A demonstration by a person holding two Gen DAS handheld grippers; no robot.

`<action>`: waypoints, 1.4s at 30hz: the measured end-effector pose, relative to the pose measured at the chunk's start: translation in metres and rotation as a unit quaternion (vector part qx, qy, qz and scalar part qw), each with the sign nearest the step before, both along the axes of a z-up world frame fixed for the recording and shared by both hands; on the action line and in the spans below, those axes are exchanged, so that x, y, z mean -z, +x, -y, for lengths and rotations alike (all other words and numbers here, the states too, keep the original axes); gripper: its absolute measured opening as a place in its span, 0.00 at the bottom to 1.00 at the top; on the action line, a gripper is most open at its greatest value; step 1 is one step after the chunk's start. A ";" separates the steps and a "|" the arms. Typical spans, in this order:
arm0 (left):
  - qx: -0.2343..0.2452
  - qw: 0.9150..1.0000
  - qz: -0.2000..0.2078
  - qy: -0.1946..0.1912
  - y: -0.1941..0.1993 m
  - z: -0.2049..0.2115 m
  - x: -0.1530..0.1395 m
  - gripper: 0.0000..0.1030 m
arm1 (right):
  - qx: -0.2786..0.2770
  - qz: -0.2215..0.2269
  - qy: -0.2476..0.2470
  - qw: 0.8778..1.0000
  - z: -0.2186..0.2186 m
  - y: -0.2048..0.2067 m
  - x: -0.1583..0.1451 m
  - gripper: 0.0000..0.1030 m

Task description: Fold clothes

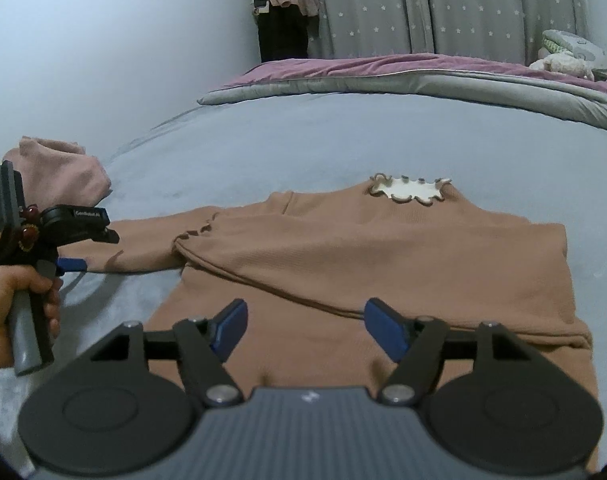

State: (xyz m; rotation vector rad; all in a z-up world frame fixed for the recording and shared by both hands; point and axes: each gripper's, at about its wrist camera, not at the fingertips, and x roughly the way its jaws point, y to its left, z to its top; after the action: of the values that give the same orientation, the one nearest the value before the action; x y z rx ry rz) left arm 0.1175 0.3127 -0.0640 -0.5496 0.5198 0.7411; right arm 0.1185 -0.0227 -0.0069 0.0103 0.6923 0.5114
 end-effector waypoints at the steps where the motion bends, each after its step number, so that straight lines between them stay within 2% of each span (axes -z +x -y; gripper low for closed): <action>1: -0.001 1.000 0.004 0.004 0.000 -0.001 0.002 0.63 | 0.001 -0.001 -0.001 1.000 0.001 0.000 0.000 0.66; 7: -0.005 0.999 0.031 0.016 0.004 -0.011 0.009 0.62 | 0.003 -0.006 -0.010 1.000 0.004 -0.005 0.001 0.67; 9: -0.011 0.999 0.038 0.015 0.002 -0.012 0.009 0.57 | 0.004 -0.007 -0.011 1.000 0.006 -0.005 0.003 0.67; 12: -0.021 0.999 0.047 0.017 -0.001 -0.014 0.009 0.40 | 0.008 -0.010 -0.011 1.000 0.008 -0.005 0.007 0.67; 14: -0.022 0.998 0.054 0.020 -0.003 -0.015 0.009 0.20 | 0.010 -0.015 -0.012 1.000 0.008 -0.005 0.011 0.67; 15: -0.018 0.998 0.061 0.014 -0.003 -0.016 0.009 0.14 | 0.011 -0.018 -0.013 1.000 0.008 -0.005 0.013 0.67; 16: -0.014 0.997 0.069 0.007 -0.004 -0.018 0.009 0.08 | 0.010 -0.019 -0.014 1.000 0.008 -0.005 0.014 0.67; 19: -0.003 0.996 0.089 -0.006 -0.005 -0.020 0.010 0.00 | 0.008 -0.022 -0.016 1.000 0.006 -0.006 0.017 0.67; 31: 0.051 0.985 0.166 -0.011 -0.007 -0.011 -0.014 0.00 | 0.014 -0.023 -0.014 1.000 0.010 -0.005 0.018 0.67; 38: 0.087 0.973 0.212 -0.012 -0.008 -0.005 -0.032 0.00 | 0.015 -0.025 -0.012 0.999 0.011 -0.004 0.019 0.67; 42: 0.122 0.962 0.241 -0.025 -0.006 -0.002 -0.040 0.00 | 0.016 -0.027 -0.010 0.999 0.011 -0.004 0.020 0.67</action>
State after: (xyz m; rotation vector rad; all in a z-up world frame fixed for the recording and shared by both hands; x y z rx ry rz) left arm 0.1117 0.3146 -0.0238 -0.6744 0.1463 0.3384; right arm 0.1141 -0.0339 -0.0266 0.0170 0.7480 0.4749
